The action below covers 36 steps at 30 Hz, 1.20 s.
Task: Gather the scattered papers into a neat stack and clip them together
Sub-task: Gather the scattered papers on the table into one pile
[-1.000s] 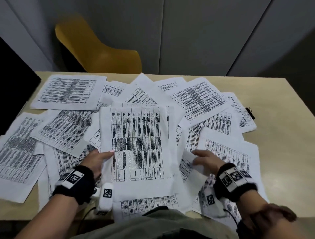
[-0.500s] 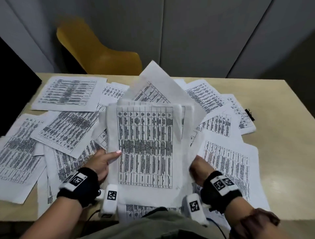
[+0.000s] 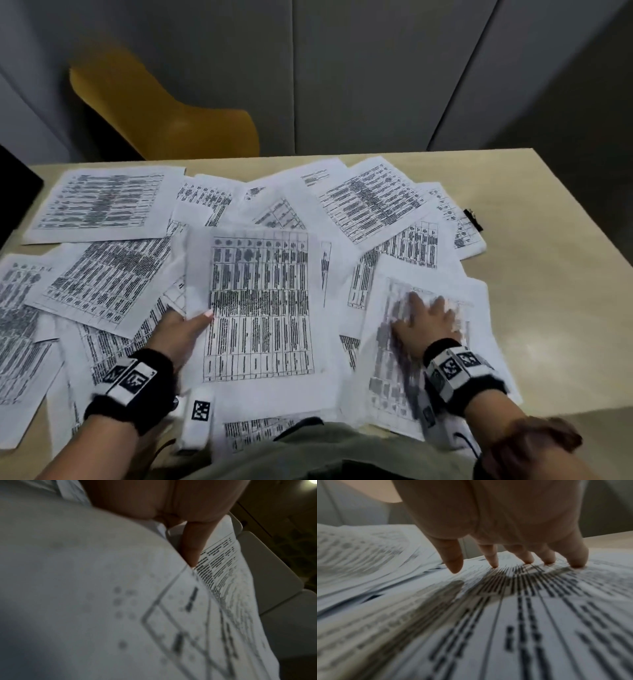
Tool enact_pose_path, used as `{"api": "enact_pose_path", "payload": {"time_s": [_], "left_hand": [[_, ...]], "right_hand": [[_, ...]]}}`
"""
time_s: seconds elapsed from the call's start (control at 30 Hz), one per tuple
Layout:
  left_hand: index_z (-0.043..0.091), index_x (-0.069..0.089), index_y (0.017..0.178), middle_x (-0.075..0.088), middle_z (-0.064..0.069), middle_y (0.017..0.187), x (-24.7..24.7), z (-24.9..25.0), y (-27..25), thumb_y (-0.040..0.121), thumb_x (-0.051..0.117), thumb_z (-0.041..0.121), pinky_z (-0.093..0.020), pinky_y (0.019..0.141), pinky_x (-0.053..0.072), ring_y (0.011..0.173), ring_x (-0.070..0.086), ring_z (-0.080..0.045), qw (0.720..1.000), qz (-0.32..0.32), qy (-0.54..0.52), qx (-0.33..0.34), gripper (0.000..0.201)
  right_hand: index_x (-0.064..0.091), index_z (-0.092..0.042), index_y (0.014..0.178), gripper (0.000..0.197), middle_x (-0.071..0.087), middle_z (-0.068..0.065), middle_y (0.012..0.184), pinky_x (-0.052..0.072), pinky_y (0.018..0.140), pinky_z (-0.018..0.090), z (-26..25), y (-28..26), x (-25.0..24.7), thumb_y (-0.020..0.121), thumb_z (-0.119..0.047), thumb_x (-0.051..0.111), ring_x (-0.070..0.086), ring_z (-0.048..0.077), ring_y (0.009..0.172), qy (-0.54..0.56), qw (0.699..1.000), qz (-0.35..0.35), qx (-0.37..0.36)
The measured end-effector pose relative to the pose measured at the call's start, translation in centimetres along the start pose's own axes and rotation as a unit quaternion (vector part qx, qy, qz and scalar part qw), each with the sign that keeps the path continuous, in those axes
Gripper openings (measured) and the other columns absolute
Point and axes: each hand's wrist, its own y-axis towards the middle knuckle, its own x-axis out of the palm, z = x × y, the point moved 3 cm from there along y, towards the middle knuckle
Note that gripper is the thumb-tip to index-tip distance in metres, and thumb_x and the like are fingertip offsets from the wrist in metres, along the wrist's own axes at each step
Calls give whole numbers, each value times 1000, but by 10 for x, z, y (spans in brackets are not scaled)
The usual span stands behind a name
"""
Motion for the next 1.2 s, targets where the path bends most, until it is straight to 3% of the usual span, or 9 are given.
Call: {"api": "enact_pose_path", "payload": {"time_s": [0.2,0.33,0.43,0.53,0.67,0.8,0.87,1.1,1.2], "left_hand": [[-1,46,102,46,-12,80,-6,-8,16,83,62,41,-43,66,49,66,49,-30,998,-18,-48,-36,49],[0,51,96,55,-22,91,-18,-9,18,79,66,33,-64,84,48,83,56,-43,993,-30,-91,-66,41],[-7,56,101,59,-25,101,-35,-14,26,67,72,35,-58,86,48,96,58,-48,991,-9,-122,-61,57],[-9,57,97,56,-20,93,-37,-18,31,66,72,34,-46,71,50,81,57,-37,989,-9,-139,-52,55],[-3,58,86,55,-13,78,-30,-20,33,83,64,27,-46,72,48,73,54,-31,988,-7,-142,-56,31],[-1,58,80,53,-11,77,-36,-26,42,86,61,23,-42,74,46,73,53,-28,986,4,-159,-55,24],[-1,56,80,52,-11,76,-40,-30,44,87,59,20,-38,68,45,71,51,-26,985,6,-167,-51,22],[-2,57,77,47,-11,69,-31,-38,44,79,66,32,-40,61,45,65,49,-28,988,0,-148,-55,35],[-1,56,77,47,-11,70,-17,-34,40,84,62,30,-40,60,46,65,50,-29,992,-16,-117,-46,33]], "right_hand": [[23,-33,144,64,-1,14,157,14,116,43,-60,-12,20,87,-40,52,7,34,143,6,989,-9,-145],[19,-29,143,88,3,16,155,21,113,52,-35,19,-18,73,-53,67,11,40,141,48,996,73,4],[3,-25,146,115,5,22,152,20,111,55,-8,37,-38,62,-56,75,11,42,139,54,992,65,97],[-4,-26,146,124,17,24,147,26,107,53,-13,45,-46,59,-45,82,21,41,135,85,988,77,105],[-3,-24,147,110,37,24,135,43,89,45,-31,50,-46,72,-13,76,46,40,120,220,969,86,77],[46,1,125,55,60,23,117,47,79,36,-28,55,-48,78,-13,71,59,34,99,216,972,66,60],[57,4,112,42,64,23,109,48,76,34,-22,57,-53,79,-18,68,58,31,86,199,976,62,58],[29,1,132,71,48,25,129,43,84,38,-28,62,-72,78,-16,71,51,37,115,239,965,80,74],[41,7,127,57,54,24,125,42,81,33,-40,58,-67,82,-15,68,55,34,107,242,968,41,49]]}}
